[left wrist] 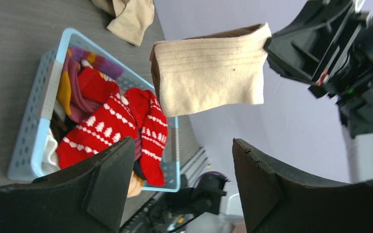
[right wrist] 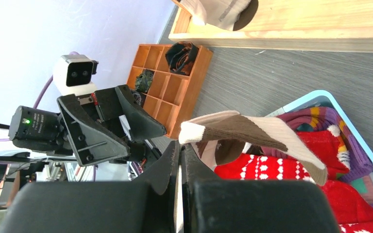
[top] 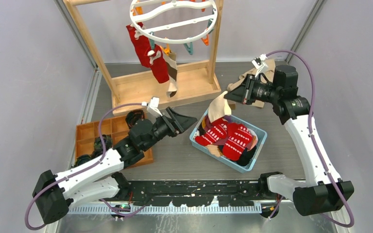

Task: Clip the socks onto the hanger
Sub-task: Pick up the sock from the bin.

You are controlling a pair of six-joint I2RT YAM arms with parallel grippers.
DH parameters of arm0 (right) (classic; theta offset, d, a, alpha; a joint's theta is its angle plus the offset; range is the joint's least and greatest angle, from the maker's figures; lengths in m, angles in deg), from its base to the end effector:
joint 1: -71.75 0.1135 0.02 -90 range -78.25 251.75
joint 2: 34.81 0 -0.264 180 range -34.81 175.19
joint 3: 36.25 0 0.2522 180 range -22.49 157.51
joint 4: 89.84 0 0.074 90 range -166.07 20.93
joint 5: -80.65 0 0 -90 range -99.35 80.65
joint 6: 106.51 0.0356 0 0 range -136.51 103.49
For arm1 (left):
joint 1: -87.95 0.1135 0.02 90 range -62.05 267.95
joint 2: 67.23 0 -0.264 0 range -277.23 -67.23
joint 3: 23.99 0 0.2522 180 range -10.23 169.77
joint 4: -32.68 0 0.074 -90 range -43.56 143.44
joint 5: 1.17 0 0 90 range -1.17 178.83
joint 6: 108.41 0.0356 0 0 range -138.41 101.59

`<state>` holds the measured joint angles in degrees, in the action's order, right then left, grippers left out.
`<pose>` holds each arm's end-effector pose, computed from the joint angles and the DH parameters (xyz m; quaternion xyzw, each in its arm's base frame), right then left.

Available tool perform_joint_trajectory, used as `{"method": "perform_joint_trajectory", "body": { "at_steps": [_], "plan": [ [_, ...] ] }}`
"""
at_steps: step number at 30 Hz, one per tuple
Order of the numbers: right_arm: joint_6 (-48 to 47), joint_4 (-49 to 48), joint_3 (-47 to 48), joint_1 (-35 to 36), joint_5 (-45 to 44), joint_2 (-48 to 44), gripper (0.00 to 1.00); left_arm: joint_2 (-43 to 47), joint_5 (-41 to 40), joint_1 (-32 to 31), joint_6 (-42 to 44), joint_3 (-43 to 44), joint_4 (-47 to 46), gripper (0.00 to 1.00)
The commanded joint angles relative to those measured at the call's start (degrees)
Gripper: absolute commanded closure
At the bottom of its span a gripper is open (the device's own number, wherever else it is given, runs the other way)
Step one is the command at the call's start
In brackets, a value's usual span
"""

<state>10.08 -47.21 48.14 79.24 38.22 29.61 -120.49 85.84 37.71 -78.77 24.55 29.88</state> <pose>0.2281 0.0565 0.4000 -0.0941 0.7881 0.4696 0.3867 0.1440 -0.1702 0.3006 -0.0814 0.7142 -0.5607 0.4110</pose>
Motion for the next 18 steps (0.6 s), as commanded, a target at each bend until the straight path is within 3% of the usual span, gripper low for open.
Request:
{"method": "perform_joint_trajectory", "body": {
  "at_steps": [1, 7, 18],
  "plan": [
    [-3.15, 0.32, 1.04, 0.74, -0.76, 0.51, 0.99, -0.94, -3.71, -0.15, -16.84, -0.02, -3.84, 0.25],
    [-4.84, -2.05, 0.94, 3.15, -0.21, 1.15, 0.99, -6.58, -1.04, -0.46, -30.47, 2.0, -6.46, 0.23],
    [-23.7, 1.55, 0.2, 13.86, 0.28, -1.94, 0.99, -17.59, -0.74, -0.74, -35.46, 5.6, -19.89, 0.22]
  ]
}}
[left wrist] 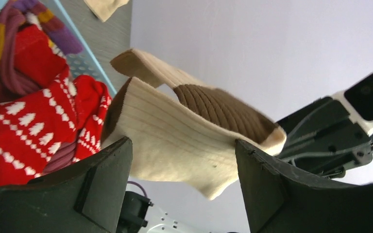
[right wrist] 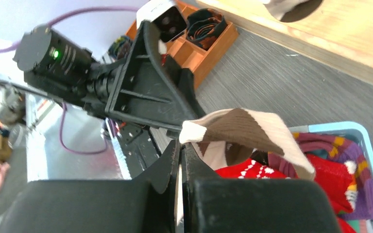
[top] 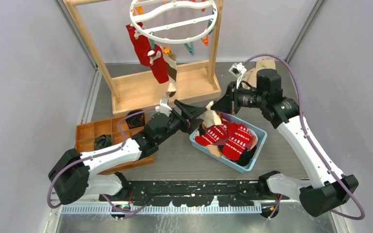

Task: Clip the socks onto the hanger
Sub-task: Pick up the sock from the bin.

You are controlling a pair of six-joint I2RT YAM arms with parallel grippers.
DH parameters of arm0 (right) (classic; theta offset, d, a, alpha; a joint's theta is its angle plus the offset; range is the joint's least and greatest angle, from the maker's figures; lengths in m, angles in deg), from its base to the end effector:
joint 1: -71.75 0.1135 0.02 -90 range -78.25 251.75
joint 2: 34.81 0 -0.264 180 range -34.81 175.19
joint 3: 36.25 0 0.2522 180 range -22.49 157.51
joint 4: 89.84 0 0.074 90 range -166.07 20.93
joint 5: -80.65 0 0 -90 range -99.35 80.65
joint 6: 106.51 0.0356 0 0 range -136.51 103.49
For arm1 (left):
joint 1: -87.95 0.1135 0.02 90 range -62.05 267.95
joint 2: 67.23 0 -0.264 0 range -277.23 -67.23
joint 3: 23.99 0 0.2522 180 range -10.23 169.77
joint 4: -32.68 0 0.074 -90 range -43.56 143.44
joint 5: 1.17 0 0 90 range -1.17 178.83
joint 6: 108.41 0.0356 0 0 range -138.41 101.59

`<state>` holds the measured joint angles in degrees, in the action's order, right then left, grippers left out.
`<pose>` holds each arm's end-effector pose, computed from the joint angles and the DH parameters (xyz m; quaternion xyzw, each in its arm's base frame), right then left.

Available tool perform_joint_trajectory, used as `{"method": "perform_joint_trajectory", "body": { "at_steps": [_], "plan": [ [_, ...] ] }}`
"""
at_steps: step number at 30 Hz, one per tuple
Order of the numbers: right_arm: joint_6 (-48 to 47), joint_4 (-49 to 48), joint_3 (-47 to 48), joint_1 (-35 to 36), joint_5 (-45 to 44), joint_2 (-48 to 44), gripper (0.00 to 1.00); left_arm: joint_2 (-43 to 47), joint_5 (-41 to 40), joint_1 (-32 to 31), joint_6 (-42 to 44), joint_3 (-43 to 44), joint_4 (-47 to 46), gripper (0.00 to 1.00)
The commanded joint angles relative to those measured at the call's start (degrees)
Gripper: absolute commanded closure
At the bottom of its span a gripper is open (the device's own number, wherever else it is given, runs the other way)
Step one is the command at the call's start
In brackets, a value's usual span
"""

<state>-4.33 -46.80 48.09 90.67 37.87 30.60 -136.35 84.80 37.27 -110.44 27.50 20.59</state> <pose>0.2170 0.1020 0.3953 -0.2626 0.7548 0.4574 0.3900 0.1764 -0.2114 0.2732 -0.2834 0.6840 -0.6281 0.2394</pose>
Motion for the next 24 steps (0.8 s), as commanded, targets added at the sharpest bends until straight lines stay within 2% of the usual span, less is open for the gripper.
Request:
{"method": "perform_joint_trajectory", "body": {
  "at_steps": [1, 5, 12, 24],
  "plan": [
    [-11.22, 1.69, -0.06, 3.54, 0.72, -3.51, 0.99, -2.04, 0.39, -0.3, -4.23, 2.69, -11.53, 0.22],
    [-17.63, 2.2, -1.99, 6.91, -0.23, -6.02, 0.99, -2.5, 0.6, -0.32, -4.39, 2.81, -13.06, 0.22],
    [-22.28, 2.47, -2.79, 9.43, -4.07, -6.31, 0.99, -2.16, 1.17, -0.39, -4.72, 2.23, -15.73, 0.22],
    [-38.82, 9.25, 4.08, 10.53, -12.97, -2.56, 0.99, -4.74, 5.93, -2.42, -4.09, 3.11, -15.57, 0.29]
  ]
}}
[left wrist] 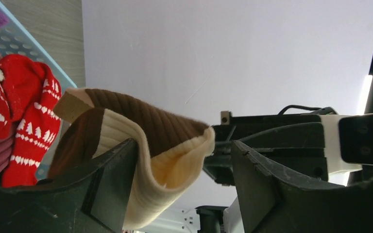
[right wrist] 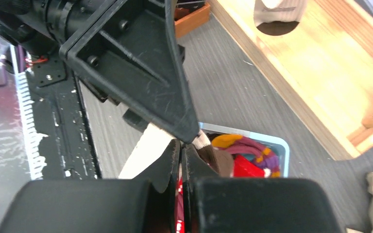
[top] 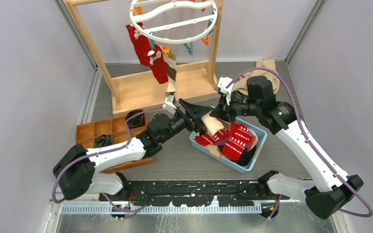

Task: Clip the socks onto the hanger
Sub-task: Pick up the sock from the bin.

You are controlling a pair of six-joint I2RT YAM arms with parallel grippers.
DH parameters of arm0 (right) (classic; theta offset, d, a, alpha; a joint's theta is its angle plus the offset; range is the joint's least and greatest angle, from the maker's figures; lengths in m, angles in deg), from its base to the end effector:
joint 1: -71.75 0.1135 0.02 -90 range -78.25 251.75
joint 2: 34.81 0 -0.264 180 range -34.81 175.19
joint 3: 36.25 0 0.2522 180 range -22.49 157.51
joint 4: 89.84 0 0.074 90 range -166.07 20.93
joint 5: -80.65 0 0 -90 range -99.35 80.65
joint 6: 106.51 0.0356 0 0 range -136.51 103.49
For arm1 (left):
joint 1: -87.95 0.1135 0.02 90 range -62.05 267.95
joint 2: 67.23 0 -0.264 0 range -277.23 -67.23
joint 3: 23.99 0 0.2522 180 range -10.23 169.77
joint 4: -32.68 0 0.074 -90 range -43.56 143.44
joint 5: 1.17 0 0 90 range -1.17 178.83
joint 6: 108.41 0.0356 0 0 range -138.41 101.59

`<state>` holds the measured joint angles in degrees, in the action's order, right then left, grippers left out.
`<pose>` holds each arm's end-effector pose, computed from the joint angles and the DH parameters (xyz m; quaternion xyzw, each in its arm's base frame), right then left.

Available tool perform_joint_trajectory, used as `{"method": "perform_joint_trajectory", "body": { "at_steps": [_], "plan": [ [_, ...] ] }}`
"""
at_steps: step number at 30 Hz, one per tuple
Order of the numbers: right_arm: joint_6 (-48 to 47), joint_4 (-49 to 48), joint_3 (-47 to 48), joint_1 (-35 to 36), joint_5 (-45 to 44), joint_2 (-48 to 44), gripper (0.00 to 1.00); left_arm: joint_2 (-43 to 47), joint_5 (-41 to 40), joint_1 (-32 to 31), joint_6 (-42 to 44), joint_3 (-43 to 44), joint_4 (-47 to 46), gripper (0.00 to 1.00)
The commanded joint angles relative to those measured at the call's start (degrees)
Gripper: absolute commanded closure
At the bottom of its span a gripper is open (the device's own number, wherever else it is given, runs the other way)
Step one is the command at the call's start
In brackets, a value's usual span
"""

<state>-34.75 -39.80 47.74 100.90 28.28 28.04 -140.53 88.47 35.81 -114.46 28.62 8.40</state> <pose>0.1852 0.1282 0.3900 -0.4777 0.6806 0.3222 0.4525 0.1778 -0.2284 0.2841 -0.2581 0.6341 -0.7004 0.2018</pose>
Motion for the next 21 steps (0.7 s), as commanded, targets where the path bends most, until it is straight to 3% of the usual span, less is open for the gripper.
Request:
{"method": "perform_joint_trajectory", "body": {
  "at_steps": [1, 9, 14, 19, 21],
  "plan": [
    [-9.8, 3.03, 4.93, 0.4, -3.36, 0.08, 0.99, -0.72, 2.03, -1.1, -0.24, 1.75, -3.38, 0.29],
    [-15.5, 5.44, 4.04, 2.4, 2.57, -2.12, 0.99, -3.13, 0.8, -1.12, -0.72, 2.49, -3.51, 0.31],
    [-14.79, 4.68, 1.57, 4.98, 0.26, -2.84, 0.99, -4.79, 1.33, -1.12, -1.32, 2.89, -5.87, 0.33],
    [-12.85, 3.17, 1.04, 5.68, -3.99, -1.99, 0.99, -5.21, 1.72, -1.12, -1.27, 2.92, -6.56, 0.46],
    [-12.47, 3.36, 1.04, 5.81, -5.01, -1.71, 0.99, -5.11, 1.54, -1.12, -1.09, 2.69, -7.25, 0.56]
  ]
}}
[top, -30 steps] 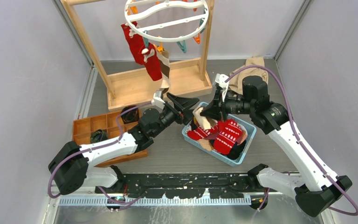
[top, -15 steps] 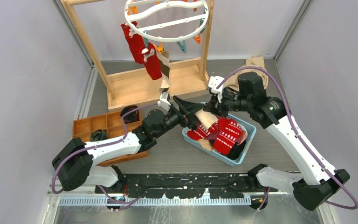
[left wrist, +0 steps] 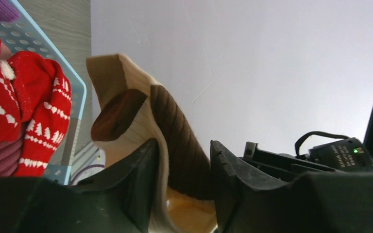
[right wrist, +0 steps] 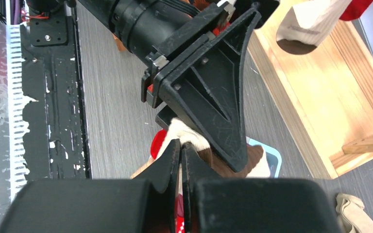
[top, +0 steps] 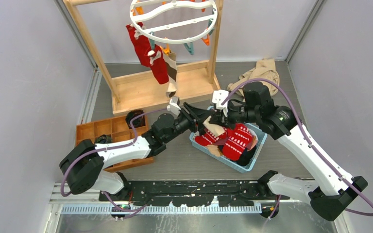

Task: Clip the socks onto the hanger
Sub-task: Pick up the sock from the bin.

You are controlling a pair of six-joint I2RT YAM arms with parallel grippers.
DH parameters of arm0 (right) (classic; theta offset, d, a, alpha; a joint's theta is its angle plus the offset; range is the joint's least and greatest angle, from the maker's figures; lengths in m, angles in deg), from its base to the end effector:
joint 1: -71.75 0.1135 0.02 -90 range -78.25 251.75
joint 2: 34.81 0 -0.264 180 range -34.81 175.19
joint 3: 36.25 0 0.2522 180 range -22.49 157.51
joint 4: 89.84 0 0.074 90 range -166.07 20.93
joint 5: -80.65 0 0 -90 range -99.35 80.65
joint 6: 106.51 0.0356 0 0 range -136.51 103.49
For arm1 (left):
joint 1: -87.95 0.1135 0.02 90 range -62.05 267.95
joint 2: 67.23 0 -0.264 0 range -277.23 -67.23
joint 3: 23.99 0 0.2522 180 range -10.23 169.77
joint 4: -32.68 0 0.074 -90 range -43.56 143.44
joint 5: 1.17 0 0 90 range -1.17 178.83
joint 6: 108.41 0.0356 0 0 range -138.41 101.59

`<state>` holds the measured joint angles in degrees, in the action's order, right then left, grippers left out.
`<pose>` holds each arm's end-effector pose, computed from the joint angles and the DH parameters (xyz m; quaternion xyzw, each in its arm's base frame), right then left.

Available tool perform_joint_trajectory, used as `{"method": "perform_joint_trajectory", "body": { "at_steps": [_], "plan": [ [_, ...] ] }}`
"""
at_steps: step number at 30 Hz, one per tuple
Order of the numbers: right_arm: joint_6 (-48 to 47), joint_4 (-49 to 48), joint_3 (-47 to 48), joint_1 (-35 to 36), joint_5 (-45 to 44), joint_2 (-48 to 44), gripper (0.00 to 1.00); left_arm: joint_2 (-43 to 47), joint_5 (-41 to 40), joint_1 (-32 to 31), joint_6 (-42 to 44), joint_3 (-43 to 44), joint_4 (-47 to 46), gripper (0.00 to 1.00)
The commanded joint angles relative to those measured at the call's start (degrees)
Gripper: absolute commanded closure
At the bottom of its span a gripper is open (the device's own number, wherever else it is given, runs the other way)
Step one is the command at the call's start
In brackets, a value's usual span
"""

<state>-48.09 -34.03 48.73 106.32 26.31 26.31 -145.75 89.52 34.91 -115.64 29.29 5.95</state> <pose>0.1615 0.1365 0.3922 -0.5788 0.6164 0.2797 0.4547 0.1831 -0.2441 0.2675 -0.2585 0.6482 -0.6933 0.1797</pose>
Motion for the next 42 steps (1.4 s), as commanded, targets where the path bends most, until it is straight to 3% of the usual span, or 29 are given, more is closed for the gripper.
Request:
{"method": "perform_joint_trajectory", "body": {
  "at_steps": [1, 8, 13, 19, 25, 29, 34, 37, 39, 42],
  "plan": [
    [1.01, -2.33, -0.01, 0.36, -3.19, 0.0, 0.99, 0.17, 0.32, -0.21, 0.11, 1.78, -5.23, 0.6],
    [3.28, -1.54, -0.08, 0.41, -3.46, -0.49, 0.98, 0.85, -2.58, -0.23, 1.03, -0.66, -7.76, 0.99],
    [6.94, -1.95, -1.43, 0.25, -3.47, -1.99, 0.92, 2.22, -3.94, -0.23, 6.95, -1.87, -7.33, 1.0],
    [9.59, -2.22, -3.91, 0.11, -2.46, -4.59, 0.61, 4.8, -5.9, -0.15, 16.55, -4.04, -8.13, 1.0],
    [12.65, -0.19, -5.26, 0.02, -2.61, -7.84, 0.52, 11.84, -6.8, 0.12, 38.47, -8.22, -7.99, 1.0],
    [23.25, -4.62, -7.75, -1.63, -2.55, -9.8, 0.49, 17.77, 1.44, 0.13, 61.18, -11.73, -10.16, 1.0],
    [46.92, -18.21, -13.08, -6.31, 4.62, -10.0, 0.34, 26.29, 16.33, 0.13, 85.91, -14.43, -6.45, 1.0],
    [60.67, -30.29, -16.97, -7.41, 8.63, -9.36, 0.3, 30.82, 24.04, 0.13, 97.74, -14.02, -0.17, 1.0],
    [66.81, -39.11, -19.3, -7.47, 10.29, -9.19, 0.27, 33.14, 26.91, 0.13, 102.62, -12.42, 5.57, 1.0],
    [70.0, -44.17, -20.36, -7.49, 11.14, -8.9, 0.23, 35.12, 29.08, 0.2, 104.73, -11.27, 9.34, 1.0]
  ]
}}
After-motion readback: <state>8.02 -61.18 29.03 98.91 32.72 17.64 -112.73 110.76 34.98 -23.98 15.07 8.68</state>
